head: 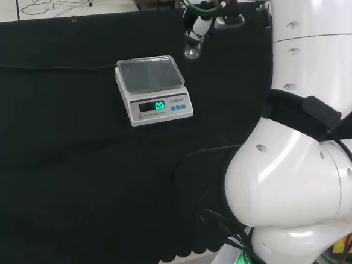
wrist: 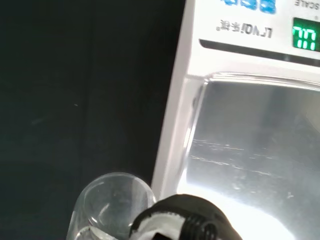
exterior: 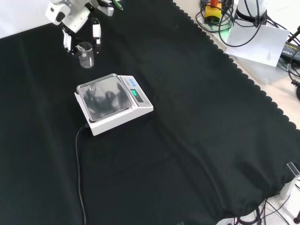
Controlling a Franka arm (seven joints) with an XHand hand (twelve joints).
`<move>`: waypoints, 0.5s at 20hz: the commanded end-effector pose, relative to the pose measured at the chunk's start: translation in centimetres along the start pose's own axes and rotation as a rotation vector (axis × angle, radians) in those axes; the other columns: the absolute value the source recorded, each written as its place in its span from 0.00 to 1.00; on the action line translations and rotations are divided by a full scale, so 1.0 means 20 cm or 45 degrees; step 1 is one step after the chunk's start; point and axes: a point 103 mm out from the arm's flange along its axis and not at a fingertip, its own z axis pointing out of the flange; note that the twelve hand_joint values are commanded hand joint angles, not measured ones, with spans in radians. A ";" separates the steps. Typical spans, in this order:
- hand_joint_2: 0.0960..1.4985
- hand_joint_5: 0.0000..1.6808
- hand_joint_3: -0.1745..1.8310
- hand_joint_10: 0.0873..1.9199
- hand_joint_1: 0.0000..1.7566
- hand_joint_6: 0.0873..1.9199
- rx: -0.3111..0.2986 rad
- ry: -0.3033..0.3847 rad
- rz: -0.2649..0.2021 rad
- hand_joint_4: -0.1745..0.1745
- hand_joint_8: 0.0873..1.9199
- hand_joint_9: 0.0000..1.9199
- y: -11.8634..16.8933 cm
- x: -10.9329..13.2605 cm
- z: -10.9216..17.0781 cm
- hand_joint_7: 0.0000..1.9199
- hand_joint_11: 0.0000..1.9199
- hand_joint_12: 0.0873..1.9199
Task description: Put the beaker on the electronic balance.
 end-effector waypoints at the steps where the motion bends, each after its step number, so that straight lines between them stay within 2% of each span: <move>1: 0.74 0.55 0.10 0.37 0.65 0.55 0.017 0.018 -0.104 0.00 0.40 0.61 0.10 0.14 0.02 0.50 0.58 0.40; 10: 0.74 0.56 0.10 0.37 0.65 0.55 0.038 0.019 -0.200 0.00 0.40 0.61 0.17 0.31 0.06 0.50 0.58 0.39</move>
